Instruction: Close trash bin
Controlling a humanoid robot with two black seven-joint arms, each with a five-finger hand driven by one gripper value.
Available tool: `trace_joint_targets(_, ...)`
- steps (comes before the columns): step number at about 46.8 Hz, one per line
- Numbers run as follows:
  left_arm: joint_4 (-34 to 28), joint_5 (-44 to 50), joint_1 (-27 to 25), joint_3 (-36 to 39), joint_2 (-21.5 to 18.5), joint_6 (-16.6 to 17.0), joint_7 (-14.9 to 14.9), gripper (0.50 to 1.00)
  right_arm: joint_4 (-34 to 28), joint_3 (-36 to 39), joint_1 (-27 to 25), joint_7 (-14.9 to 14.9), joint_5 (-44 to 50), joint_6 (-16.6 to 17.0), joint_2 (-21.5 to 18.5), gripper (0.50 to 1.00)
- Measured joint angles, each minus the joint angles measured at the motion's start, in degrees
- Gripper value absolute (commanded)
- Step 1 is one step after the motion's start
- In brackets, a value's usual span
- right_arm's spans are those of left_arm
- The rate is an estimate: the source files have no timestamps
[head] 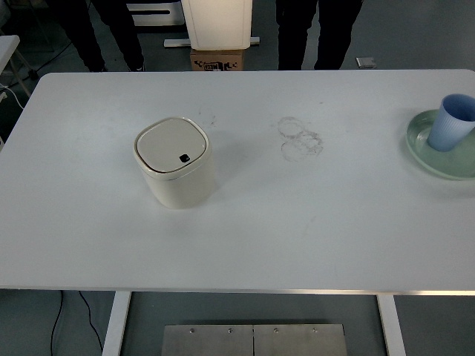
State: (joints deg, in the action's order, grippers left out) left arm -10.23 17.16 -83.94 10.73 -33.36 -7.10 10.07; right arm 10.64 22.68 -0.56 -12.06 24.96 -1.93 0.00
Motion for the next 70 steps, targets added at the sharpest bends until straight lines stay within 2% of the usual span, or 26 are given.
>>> trace_joint_targets(9,0.0,0.0,2.4,-3.5,0.1,1.0,-2.0,1.000,0.0,0.0,0.0,0.0,0.0,0.0,0.0,0.991)
trace_joint_targets(31,1.1,0.0,6.5,-6.7,0.0,1.1,-2.0,1.000,0.0,0.0,0.0,0.0,0.0,0.0,0.0,0.991)
trace_joint_targets(49,2.0,0.0,11.3,-13.2,-1.3,1.1,-1.9,1.000,0.0,0.0,0.0,0.0,0.0,0.0,0.0,0.991)
trace_joint_targets(61,3.2,0.0,11.8,-14.9,-1.7,1.5,-1.9,1.000,0.0,0.0,0.0,0.0,0.0,0.0,0.0,0.991)
trace_joint_targets(70,3.2,0.1,11.9,-19.0,-2.6,1.6,-1.8,1.000,0.0,0.0,0.0,0.0,0.0,0.0,0.0,0.991)
